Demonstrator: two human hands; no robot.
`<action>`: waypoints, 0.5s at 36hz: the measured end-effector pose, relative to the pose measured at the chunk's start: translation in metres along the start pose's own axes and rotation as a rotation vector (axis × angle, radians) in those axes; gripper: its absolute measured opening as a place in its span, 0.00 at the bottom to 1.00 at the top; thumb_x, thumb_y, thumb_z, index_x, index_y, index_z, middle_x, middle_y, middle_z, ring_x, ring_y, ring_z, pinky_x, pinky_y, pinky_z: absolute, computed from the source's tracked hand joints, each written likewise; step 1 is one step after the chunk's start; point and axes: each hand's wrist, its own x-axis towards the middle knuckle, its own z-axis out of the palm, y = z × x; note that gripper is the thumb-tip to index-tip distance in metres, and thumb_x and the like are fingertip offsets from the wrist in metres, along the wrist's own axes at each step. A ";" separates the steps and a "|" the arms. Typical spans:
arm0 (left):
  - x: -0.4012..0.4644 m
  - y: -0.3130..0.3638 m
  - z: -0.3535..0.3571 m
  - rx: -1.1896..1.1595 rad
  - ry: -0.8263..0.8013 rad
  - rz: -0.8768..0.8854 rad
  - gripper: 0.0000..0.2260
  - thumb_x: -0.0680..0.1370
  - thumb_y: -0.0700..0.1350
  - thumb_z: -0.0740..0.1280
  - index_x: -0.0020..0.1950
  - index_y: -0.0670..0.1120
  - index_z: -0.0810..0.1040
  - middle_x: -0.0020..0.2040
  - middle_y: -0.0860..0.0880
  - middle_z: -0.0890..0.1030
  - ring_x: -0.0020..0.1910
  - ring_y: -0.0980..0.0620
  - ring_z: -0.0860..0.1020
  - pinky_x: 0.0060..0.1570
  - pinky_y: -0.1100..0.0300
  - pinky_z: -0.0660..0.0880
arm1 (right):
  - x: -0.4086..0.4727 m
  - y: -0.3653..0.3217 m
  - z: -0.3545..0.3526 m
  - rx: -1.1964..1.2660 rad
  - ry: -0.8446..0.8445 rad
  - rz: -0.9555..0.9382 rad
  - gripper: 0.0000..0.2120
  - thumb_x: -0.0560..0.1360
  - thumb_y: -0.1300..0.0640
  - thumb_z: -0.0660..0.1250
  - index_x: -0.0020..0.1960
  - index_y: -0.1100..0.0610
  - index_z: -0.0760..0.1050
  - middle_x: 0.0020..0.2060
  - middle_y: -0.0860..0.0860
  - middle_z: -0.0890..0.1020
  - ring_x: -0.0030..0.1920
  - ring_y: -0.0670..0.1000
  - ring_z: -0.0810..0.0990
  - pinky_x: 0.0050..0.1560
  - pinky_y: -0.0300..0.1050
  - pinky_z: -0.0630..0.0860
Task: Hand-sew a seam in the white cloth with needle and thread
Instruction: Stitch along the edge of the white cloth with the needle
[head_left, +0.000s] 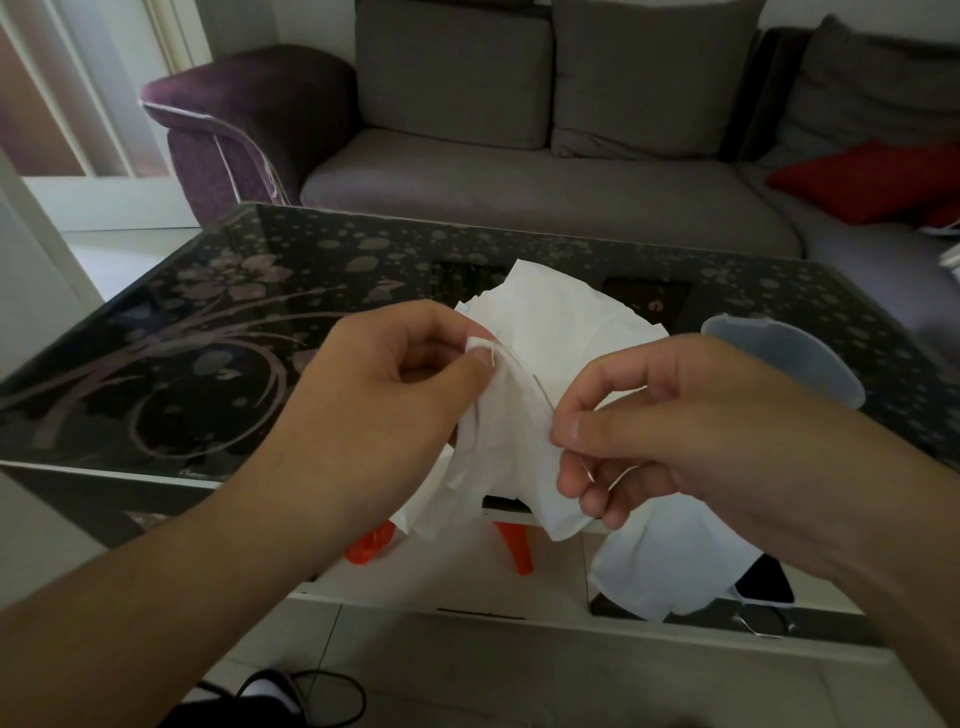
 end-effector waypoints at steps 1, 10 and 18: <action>0.000 0.000 0.000 -0.004 -0.001 -0.001 0.06 0.81 0.44 0.69 0.49 0.52 0.84 0.42 0.59 0.87 0.40 0.62 0.85 0.38 0.75 0.76 | 0.000 -0.001 -0.002 -0.008 -0.001 -0.007 0.04 0.77 0.65 0.71 0.45 0.63 0.84 0.36 0.59 0.86 0.34 0.55 0.85 0.37 0.45 0.82; 0.001 -0.001 0.002 -0.005 0.011 -0.005 0.06 0.81 0.45 0.68 0.49 0.54 0.83 0.42 0.62 0.85 0.41 0.64 0.84 0.36 0.77 0.74 | -0.009 -0.007 -0.014 -0.148 0.003 -0.099 0.12 0.72 0.61 0.75 0.54 0.52 0.81 0.37 0.55 0.87 0.36 0.55 0.86 0.39 0.45 0.82; 0.004 -0.006 0.000 0.021 0.050 -0.017 0.05 0.81 0.45 0.69 0.49 0.54 0.83 0.44 0.60 0.86 0.43 0.63 0.84 0.40 0.74 0.78 | -0.016 -0.011 -0.017 -0.120 -0.114 -0.178 0.22 0.62 0.54 0.75 0.56 0.48 0.78 0.35 0.58 0.86 0.30 0.52 0.83 0.37 0.42 0.80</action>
